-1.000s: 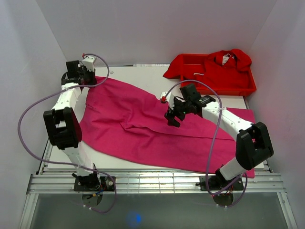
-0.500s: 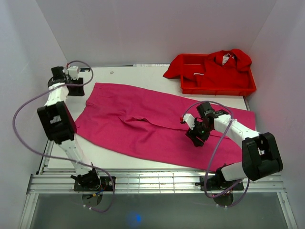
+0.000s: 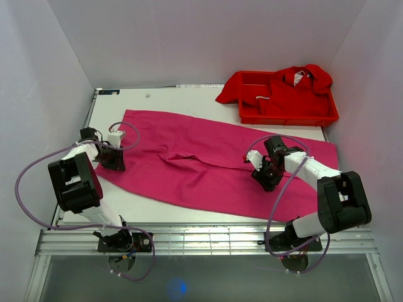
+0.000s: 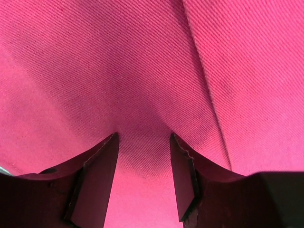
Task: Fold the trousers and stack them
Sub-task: Flatten the trousers out
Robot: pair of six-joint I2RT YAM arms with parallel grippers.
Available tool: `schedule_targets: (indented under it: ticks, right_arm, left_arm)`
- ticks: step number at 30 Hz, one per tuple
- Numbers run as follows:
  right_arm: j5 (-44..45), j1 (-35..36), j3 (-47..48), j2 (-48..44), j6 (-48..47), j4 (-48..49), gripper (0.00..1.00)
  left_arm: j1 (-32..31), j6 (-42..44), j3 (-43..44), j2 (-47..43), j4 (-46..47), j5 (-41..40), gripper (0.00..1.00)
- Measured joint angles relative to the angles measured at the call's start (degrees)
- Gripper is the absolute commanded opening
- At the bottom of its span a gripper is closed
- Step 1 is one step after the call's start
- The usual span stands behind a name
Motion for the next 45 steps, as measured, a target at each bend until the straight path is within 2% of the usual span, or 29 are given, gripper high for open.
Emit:
schedule_targets:
  ticks: [5, 11, 14, 17, 22, 25, 29, 35, 41, 45]
  right_arm:
    - [1.73, -0.72, 1.68, 2.12, -1.4, 0.07, 0.53]
    - [3.3, -0.76, 6.69, 7.26, -3.28, -2.34, 0.52]
    - [3.61, -0.98, 9.57, 9.46, -3.98, -3.85, 0.52]
    - [2.51, -1.42, 9.97, 9.46, -5.42, -4.26, 0.53]
    - [-0.46, -2.05, 6.08, 5.05, -9.25, -3.61, 0.6]
    - [-1.88, -2.1, 3.3, 1.16, -10.21, -5.2, 0.62]
    - [-3.34, -2.64, 3.08, -2.45, -10.16, -7.52, 0.62]
    - [-3.48, -9.94, 4.98, -1.97, -9.66, -8.44, 0.6]
    - [-0.61, -19.21, 5.18, 2.78, -11.52, -8.22, 0.58]
    - [0.42, -22.97, 6.05, 5.4, -12.2, -7.89, 0.56]
  left_arm:
    - [2.89, 2.62, -5.46, -4.72, 2.67, -0.37, 0.23]
    - [13.88, 8.7, -12.55, -13.14, -1.07, -2.78, 0.21]
    - [17.94, 11.65, -14.25, -15.82, -4.35, -5.35, 0.33]
    - [19.08, 13.53, -13.77, -16.81, -8.31, -6.27, 0.5]
    - [19.08, 13.92, -5.57, -16.76, -17.11, 0.74, 0.57]
    - [17.4, 11.06, 3.21, -16.65, -17.38, 6.84, 0.58]
    - [9.33, 4.15, 10.43, -14.69, -10.08, 8.92, 0.58]
    - [-3.02, -5.66, 17.7, 1.31, 1.46, 5.07, 0.54]
    - [-4.81, -12.87, 26.08, 19.63, 4.96, -0.87, 0.48]
    - [-4.17, -13.92, 26.75, 20.35, 5.86, -5.18, 0.44]
